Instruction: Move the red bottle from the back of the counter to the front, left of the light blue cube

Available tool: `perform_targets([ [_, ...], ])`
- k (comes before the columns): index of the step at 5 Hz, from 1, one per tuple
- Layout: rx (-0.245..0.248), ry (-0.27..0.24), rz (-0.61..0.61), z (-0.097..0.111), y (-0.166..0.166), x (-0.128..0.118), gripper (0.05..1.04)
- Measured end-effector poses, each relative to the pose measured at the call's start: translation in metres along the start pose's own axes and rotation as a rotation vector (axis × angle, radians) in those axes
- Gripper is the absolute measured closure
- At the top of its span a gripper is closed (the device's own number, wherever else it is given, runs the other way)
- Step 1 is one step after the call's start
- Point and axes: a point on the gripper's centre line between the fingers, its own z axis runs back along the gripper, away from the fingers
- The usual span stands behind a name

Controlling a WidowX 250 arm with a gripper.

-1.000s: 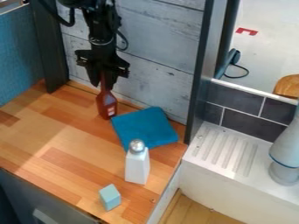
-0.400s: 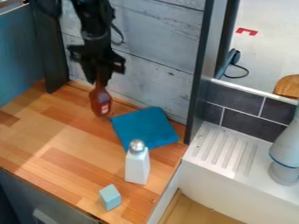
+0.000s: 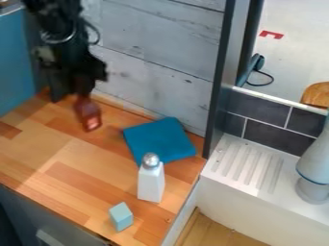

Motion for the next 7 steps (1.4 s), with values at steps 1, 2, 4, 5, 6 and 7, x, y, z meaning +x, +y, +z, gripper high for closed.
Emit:
perform_targets([
  [1,-0.016,0.040,-0.038,0.004,0.007,-0.040,0.732],
  [2,-0.034,0.071,-0.097,0.015,0.009,-0.079,0.732],
  [4,-0.032,0.140,-0.204,-0.001,-0.009,-0.107,0.732],
  [5,-0.018,0.181,-0.217,-0.018,-0.016,-0.109,0.732],
  [6,-0.012,0.173,-0.226,-0.028,-0.019,-0.097,0.732],
  [7,-0.013,0.163,-0.233,-0.029,-0.020,-0.097,0.653],
])
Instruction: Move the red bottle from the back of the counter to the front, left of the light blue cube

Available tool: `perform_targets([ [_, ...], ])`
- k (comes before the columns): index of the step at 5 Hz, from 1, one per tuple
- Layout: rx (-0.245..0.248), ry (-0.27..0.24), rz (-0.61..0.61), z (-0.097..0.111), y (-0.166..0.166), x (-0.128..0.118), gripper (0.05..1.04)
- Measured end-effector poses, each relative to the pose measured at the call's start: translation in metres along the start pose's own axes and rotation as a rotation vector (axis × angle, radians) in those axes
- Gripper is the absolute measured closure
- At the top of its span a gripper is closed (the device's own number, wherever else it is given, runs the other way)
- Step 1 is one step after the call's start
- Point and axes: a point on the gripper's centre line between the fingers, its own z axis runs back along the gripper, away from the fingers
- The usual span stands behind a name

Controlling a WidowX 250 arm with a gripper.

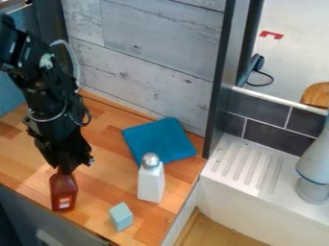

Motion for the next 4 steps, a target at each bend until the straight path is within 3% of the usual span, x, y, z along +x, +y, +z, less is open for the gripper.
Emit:
perform_targets([
  [1,-0.010,0.028,-0.014,-0.002,-0.002,-0.008,0.381],
  [2,-0.012,-0.018,-0.018,0.010,-0.003,-0.005,0.110],
  [3,-0.023,-0.052,-0.031,0.020,-0.005,-0.002,0.077],
  [4,-0.048,-0.116,0.002,0.054,-0.002,0.001,0.081],
])
